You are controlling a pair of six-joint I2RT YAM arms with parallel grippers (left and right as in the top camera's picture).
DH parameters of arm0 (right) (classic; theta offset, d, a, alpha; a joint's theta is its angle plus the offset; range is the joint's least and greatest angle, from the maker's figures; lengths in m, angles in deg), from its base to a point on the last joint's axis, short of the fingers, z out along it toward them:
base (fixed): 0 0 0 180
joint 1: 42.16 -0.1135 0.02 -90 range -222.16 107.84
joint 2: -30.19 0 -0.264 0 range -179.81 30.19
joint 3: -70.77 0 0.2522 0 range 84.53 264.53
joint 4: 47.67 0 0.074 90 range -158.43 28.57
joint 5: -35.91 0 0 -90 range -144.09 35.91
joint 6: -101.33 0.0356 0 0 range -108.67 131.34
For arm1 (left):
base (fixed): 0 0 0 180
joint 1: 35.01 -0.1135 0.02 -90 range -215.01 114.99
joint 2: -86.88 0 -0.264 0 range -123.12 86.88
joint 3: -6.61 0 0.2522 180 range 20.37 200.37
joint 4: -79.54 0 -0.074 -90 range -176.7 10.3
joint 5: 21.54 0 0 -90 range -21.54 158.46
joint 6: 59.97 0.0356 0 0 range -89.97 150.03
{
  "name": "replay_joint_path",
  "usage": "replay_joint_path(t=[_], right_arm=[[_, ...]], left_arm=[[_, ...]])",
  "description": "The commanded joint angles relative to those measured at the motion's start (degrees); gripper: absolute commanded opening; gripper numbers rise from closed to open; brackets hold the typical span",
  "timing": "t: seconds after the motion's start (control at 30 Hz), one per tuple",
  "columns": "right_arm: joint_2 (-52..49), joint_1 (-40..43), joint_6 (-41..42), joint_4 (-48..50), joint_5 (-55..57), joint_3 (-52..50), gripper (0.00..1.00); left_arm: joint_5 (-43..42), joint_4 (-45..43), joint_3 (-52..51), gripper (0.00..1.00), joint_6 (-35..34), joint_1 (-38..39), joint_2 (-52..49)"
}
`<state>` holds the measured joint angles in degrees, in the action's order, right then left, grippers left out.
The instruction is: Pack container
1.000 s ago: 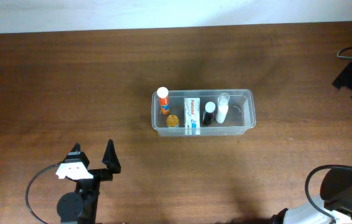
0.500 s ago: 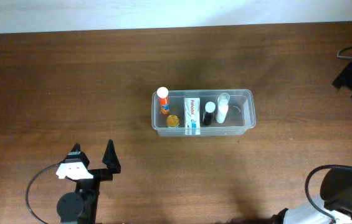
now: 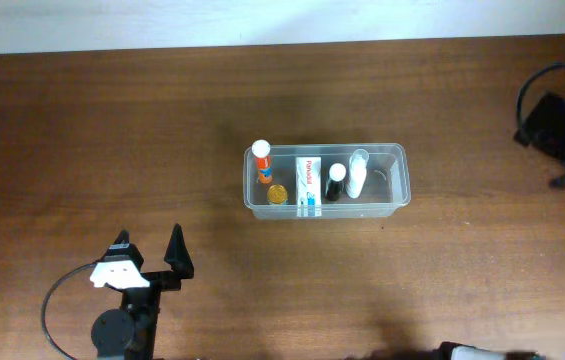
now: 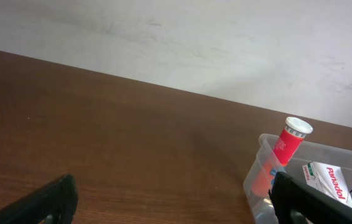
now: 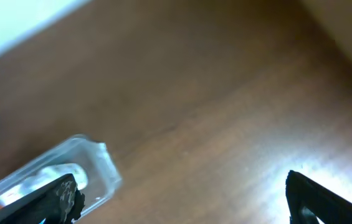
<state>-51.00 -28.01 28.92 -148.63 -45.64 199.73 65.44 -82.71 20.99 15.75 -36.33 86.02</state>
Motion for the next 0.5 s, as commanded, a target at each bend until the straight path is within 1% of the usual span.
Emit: replay_joint_path(t=[0.0,0.27,0.37,0.47], right_arm=[[5.38,-1.97,0.09,-0.04,0.11,0.17,0.98],[16.74,-2.16,-0.17,-0.04,1.29,-3.02,0.98],[21.05,-2.19,-0.13,0.26,2.71,-6.78,0.98],[25.90,-2.19,-0.11,3.91,-0.31,-12.85,0.98]], left_arm=[[-0.42,0.37,-0.13,0.99,1.09,-0.35,0.52],[-0.42,0.37,-0.13,0.99,1.09,-0.35,0.52],[-0.42,0.37,-0.13,0.99,1.09,-0.35,0.52],[-0.42,0.37,-0.13,0.99,1.09,-0.33,0.52]])
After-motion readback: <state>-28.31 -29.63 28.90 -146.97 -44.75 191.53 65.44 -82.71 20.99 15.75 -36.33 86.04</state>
